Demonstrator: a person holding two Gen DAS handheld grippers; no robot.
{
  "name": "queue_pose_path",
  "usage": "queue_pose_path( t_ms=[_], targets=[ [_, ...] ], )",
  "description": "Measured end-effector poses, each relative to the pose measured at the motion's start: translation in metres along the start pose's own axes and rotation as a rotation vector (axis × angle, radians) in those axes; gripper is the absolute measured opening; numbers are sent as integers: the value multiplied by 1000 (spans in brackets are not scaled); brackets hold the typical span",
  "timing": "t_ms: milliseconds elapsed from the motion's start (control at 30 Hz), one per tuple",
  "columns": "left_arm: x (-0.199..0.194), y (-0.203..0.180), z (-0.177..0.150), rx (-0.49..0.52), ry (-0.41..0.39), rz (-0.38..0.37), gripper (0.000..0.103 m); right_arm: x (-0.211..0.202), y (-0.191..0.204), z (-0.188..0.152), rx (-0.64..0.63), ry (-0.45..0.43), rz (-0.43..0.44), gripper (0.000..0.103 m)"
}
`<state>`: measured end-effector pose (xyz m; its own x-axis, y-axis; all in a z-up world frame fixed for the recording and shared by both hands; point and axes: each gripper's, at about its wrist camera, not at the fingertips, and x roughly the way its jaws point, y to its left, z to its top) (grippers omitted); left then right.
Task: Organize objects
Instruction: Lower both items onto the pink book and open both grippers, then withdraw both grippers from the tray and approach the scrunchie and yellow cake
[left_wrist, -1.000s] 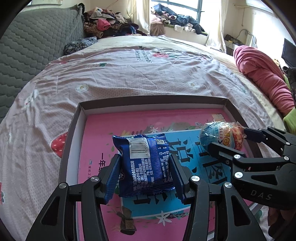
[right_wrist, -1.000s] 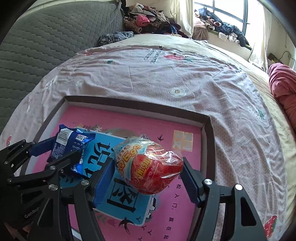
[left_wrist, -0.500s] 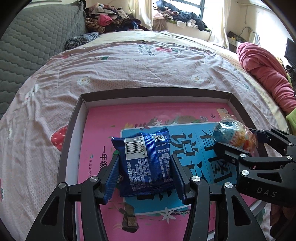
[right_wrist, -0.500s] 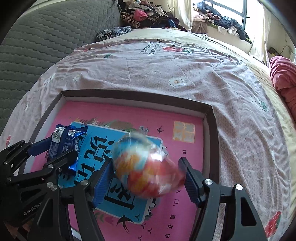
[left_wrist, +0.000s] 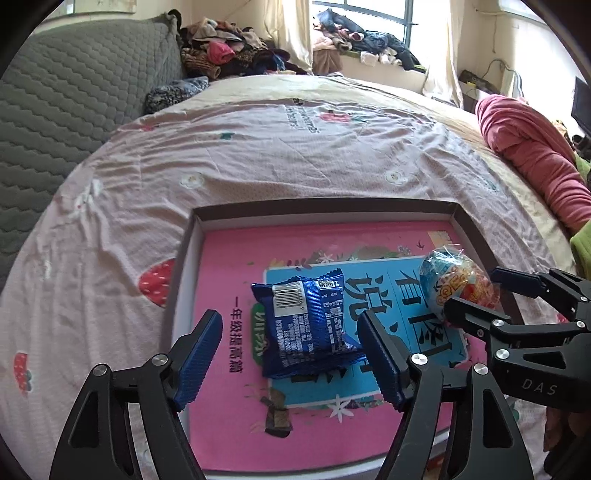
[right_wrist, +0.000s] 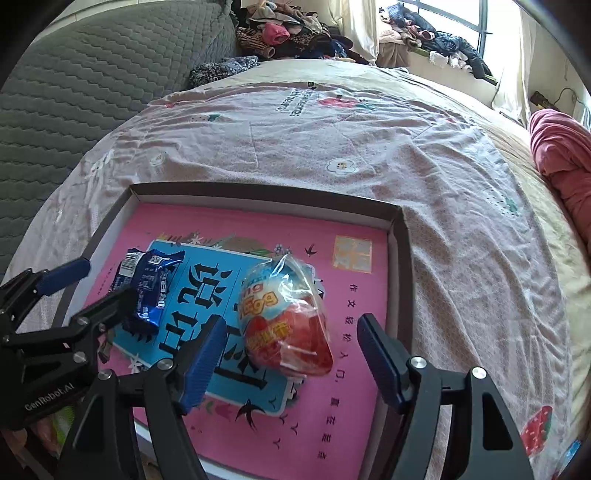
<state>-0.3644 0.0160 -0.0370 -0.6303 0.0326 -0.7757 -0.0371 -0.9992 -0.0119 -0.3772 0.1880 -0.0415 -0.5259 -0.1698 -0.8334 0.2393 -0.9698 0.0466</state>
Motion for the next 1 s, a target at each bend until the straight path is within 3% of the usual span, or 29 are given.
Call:
queue_pose_path(
  t_ms=[567, 1000],
  targets=[
    [-106, 6, -13, 4, -101, 19, 82, -111, 23, -18, 10, -121, 26, 84],
    [-189, 0, -35, 9, -163, 8, 83, -203, 40, -54, -23, -208, -29, 90]
  ],
)
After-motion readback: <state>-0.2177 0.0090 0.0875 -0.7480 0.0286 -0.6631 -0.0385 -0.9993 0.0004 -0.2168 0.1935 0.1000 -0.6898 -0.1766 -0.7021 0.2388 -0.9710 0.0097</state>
